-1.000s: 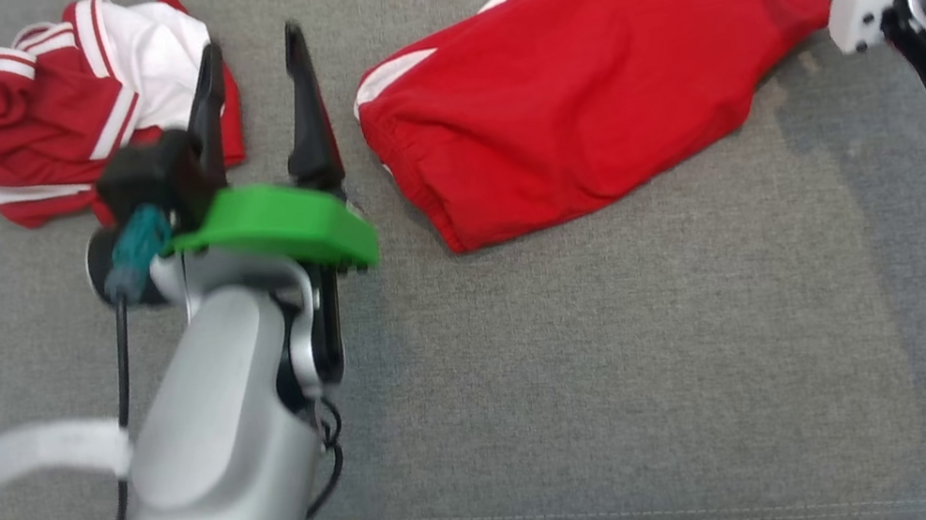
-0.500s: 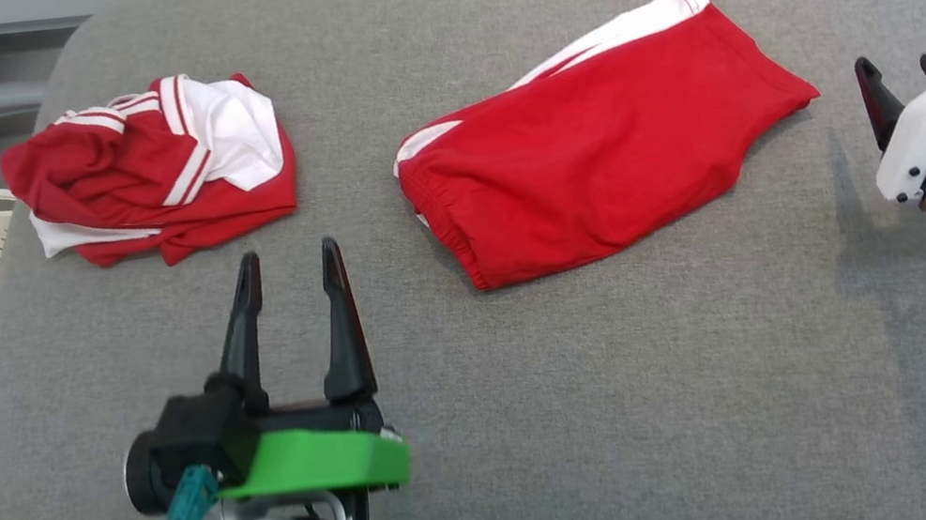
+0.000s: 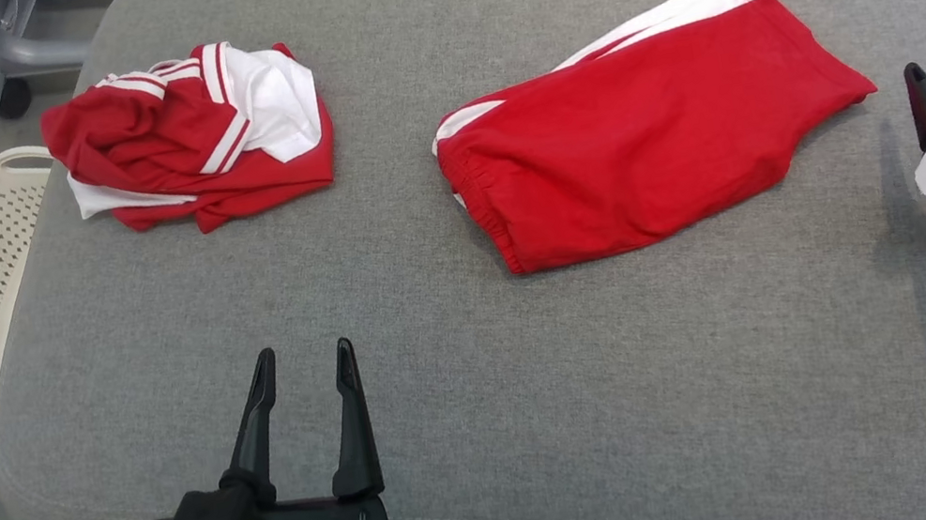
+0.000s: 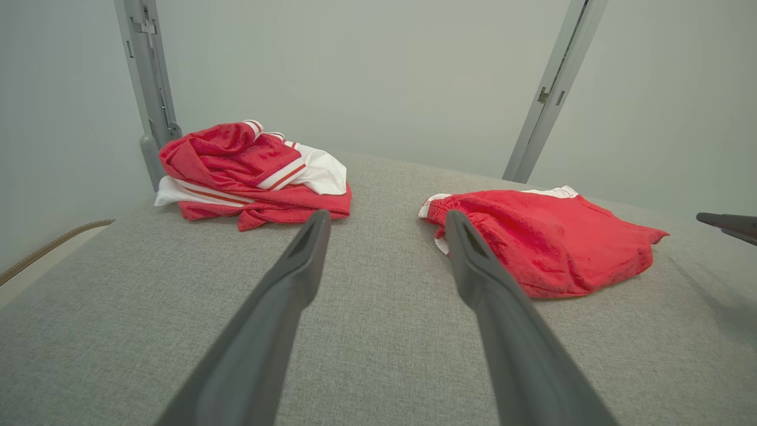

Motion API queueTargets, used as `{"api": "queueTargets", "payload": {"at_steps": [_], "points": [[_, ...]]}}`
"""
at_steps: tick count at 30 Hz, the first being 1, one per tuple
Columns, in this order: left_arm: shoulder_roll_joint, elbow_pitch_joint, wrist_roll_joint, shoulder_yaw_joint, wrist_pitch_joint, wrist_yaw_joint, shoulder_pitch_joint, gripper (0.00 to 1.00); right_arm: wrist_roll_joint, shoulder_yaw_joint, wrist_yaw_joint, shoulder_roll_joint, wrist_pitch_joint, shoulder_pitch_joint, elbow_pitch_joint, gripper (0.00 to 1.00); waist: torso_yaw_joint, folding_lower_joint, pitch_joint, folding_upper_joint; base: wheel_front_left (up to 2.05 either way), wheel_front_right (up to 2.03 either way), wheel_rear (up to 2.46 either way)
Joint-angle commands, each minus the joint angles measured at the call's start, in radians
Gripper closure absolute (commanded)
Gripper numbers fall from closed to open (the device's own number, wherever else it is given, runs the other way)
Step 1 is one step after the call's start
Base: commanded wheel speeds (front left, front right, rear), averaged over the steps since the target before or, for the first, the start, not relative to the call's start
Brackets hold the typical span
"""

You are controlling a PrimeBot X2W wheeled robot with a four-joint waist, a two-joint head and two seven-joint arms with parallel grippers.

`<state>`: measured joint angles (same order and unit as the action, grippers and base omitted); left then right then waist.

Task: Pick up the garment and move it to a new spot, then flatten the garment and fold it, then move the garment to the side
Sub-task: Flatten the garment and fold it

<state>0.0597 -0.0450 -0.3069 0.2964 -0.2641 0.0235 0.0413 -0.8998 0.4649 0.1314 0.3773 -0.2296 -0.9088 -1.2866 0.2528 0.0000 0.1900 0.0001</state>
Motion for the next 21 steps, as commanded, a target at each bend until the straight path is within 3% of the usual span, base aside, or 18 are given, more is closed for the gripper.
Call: {"api": "queueTargets", "payload": {"at_steps": [1, 9, 21], "points": [[-0.002, 0.012, 0.014, -0.001, -0.001, -0.009, -0.007, 0.0, 0.005, -0.01, -0.001, 0.014, 0.008, -0.015, -0.005, 0.0, 0.03, 0.0, 0.037, -0.0001, 0.0, 0.0, 0.0], [-0.008, 0.018, 0.016, 0.016, -0.001, -0.02, 0.027, 0.0, 0.053, -0.051, -0.001, 0.027, 0.078, -0.023, -0.006, 0.0, 0.059, 0.0, 0.098, -0.0001, 0.0, 0.0, 0.0], [-0.009, 0.02, -0.022, 0.041, -0.001, 0.007, 0.054, 0.0, 0.169, -0.111, -0.001, 0.022, 0.112, -0.06, -0.007, 0.0, 0.078, 0.0, 0.127, -0.0001, 0.0, 0.0, 0.0]]}}
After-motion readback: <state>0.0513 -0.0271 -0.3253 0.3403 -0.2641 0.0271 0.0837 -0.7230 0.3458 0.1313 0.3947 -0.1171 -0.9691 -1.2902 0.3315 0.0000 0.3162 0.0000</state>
